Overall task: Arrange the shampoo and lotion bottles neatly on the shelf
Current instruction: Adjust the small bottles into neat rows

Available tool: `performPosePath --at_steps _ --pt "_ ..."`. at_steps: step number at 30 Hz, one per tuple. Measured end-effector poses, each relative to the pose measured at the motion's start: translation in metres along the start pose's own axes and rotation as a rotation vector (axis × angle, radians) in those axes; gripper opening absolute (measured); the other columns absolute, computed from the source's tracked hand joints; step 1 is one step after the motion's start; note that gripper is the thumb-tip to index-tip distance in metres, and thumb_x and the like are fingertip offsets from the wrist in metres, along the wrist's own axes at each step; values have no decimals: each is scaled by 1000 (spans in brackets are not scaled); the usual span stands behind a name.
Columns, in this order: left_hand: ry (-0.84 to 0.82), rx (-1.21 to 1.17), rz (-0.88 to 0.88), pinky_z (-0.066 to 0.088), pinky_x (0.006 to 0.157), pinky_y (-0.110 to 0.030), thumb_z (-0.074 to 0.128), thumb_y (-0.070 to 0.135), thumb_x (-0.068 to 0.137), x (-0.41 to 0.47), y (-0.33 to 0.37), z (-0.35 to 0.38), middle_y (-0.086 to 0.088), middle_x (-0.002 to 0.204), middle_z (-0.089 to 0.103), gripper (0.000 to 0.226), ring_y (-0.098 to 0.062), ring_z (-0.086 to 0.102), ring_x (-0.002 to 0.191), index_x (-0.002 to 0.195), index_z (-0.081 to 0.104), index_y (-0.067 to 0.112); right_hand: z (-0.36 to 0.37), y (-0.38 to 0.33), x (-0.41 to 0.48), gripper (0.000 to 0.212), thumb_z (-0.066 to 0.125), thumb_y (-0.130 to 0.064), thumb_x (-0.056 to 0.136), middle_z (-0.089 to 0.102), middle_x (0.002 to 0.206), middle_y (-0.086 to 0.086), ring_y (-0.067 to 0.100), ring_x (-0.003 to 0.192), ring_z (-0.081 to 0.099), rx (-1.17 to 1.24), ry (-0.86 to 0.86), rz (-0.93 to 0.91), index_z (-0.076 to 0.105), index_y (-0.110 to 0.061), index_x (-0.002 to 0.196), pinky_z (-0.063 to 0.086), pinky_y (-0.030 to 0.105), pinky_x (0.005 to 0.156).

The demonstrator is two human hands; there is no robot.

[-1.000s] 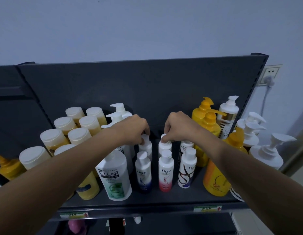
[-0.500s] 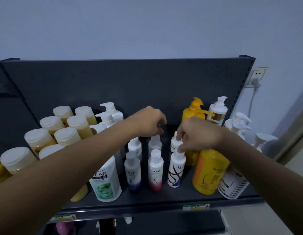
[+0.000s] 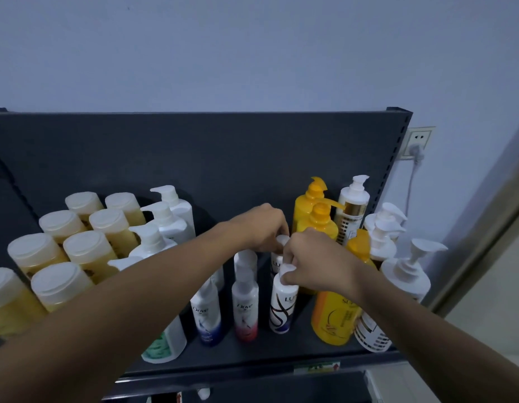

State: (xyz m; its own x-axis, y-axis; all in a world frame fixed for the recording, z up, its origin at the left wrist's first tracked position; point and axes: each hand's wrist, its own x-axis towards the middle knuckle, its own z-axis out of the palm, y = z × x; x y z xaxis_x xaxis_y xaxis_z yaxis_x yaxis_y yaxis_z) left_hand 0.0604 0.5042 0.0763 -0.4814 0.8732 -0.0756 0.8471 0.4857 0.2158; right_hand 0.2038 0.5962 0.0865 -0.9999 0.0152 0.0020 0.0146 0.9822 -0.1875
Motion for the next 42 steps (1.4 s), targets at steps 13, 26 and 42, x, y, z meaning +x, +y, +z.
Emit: performPosePath --at_steps 13,26,42 --pt "-18 -46 -20 60 68 -33 79 28 83 -11 -3 2 15 71 69 3 -9 65 71 83 80 31 -3 -5 -7 26 79 -28 83 75 95 5 19 89 69 10 -10 -30 78 -9 100 60 35 74" --pt "-43 -45 -47 63 77 -39 78 26 84 -12 1 3 11 84 75 15 -13 70 80 99 81 30 1 -6 -9 29 82 -31 82 74 96 7 20 89 69 28 -4 -12 77 -8 99 61 35 73" --pt "51 56 -23 60 88 -42 66 27 88 -29 22 -38 2 98 78 26 -19 72 96 109 76 17 -78 12 -47 38 81 -39 82 79 99 1 11 93 72 41 290 12 78 -13 110 58 31 84"
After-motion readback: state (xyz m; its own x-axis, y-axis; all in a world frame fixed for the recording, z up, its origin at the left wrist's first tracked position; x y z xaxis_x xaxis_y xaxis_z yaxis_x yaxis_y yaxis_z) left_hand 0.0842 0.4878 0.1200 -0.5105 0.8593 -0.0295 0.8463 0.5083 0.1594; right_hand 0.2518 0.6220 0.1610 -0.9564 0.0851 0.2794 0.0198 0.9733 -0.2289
